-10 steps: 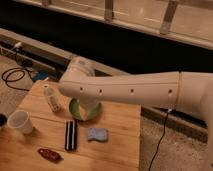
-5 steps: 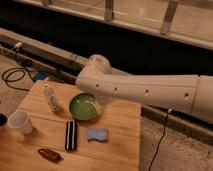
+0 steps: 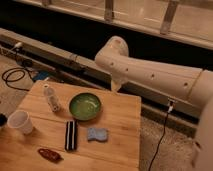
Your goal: Move the arm in a circular motion
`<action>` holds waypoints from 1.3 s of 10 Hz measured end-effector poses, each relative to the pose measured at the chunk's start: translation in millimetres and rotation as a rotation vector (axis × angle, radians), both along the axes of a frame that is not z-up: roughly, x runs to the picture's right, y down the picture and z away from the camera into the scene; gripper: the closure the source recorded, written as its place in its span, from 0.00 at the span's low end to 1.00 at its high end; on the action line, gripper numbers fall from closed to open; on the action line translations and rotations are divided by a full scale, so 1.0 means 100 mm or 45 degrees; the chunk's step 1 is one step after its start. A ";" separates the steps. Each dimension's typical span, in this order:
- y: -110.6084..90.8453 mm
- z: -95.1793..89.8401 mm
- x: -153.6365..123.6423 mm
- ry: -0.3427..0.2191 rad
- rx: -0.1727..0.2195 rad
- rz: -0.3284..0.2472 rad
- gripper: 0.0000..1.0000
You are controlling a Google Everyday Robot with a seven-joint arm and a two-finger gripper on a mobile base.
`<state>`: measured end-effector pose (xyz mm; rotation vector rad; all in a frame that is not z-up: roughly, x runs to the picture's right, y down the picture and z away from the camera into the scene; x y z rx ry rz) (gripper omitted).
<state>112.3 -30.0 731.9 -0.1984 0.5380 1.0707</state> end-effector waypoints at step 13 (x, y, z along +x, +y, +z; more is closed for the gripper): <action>-0.68 0.49 -0.61 -0.195 -0.010 -0.202 0.20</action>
